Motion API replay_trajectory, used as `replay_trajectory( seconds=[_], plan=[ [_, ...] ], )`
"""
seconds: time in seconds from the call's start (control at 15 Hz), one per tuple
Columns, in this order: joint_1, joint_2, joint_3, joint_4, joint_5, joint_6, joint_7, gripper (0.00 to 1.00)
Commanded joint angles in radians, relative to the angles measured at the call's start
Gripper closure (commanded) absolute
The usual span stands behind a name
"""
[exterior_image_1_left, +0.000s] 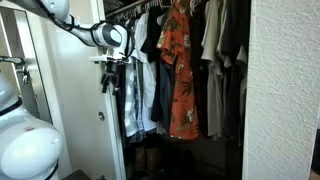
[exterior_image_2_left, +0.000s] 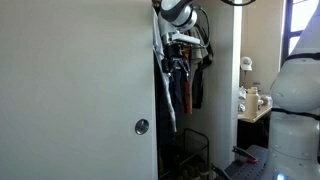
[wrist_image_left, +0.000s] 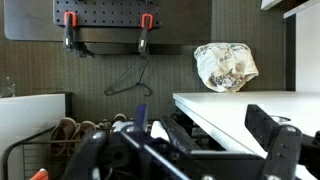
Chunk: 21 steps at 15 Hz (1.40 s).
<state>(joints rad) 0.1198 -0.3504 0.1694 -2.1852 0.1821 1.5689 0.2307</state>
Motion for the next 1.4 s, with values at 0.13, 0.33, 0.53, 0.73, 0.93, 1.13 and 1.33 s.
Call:
replay_trajectory(
  seconds=[0.13, 0.33, 0.53, 0.73, 0.93, 1.13, 1.33],
  plan=[
    [-0.002, 0.0, -0.001, 0.002, 0.0, -0.002, 0.0, 0.0],
    [-0.002, 0.0, -0.001, 0.002, 0.0, -0.002, 0.0, 0.0],
    [-0.022, -0.016, -0.015, 0.048, -0.04, -0.006, -0.004, 0.0],
    [-0.052, -0.052, -0.048, 0.14, -0.11, -0.017, -0.018, 0.0],
    [-0.085, -0.077, -0.089, 0.277, -0.167, -0.015, -0.034, 0.0],
    [-0.116, -0.069, -0.121, 0.441, -0.207, -0.008, -0.041, 0.0],
    [-0.143, -0.019, -0.146, 0.616, -0.241, 0.009, -0.053, 0.0]
  ],
)
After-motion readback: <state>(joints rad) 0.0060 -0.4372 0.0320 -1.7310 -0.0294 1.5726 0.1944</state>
